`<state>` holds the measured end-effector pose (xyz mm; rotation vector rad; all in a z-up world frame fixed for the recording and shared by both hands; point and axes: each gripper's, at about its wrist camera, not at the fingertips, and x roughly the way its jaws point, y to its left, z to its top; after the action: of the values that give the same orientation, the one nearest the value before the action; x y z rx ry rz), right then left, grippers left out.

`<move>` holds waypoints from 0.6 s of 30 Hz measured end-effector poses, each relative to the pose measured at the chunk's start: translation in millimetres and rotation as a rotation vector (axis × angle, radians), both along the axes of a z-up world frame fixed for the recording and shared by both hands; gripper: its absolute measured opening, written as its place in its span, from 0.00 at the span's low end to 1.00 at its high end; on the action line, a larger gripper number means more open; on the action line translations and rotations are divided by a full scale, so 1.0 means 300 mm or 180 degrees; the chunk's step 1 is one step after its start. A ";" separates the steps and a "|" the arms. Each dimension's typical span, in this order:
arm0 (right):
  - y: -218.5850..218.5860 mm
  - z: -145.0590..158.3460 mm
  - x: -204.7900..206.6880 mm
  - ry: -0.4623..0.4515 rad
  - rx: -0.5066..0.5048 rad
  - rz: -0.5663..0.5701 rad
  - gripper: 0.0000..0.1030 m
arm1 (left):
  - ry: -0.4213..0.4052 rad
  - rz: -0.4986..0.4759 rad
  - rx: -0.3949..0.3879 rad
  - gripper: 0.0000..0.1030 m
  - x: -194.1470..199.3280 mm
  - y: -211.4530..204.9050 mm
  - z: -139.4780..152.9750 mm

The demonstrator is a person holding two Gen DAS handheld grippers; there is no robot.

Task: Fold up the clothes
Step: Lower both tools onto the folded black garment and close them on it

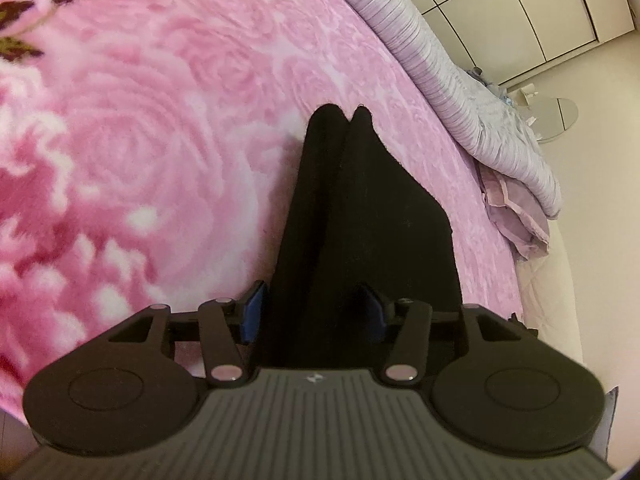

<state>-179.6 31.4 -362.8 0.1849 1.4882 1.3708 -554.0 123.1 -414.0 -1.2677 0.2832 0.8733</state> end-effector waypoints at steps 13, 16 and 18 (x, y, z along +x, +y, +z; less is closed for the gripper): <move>0.153 -0.065 -0.074 -0.0084 0.0229 0.0354 0.57 | -0.0057 -0.0311 0.0214 0.42 0.066 0.081 -0.030; 0.148 -0.069 -0.073 -0.0028 0.0183 0.0285 0.48 | -0.0059 -0.0391 0.0169 0.35 0.073 0.096 -0.025; 0.153 -0.057 -0.077 -0.0016 0.0099 0.0253 0.46 | -0.0090 -0.0406 0.0070 0.31 0.069 0.106 -0.020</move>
<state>-202.6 77.4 -379.9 0.1433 1.4843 1.4575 -533.4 155.0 -419.9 -1.2269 0.3275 0.7473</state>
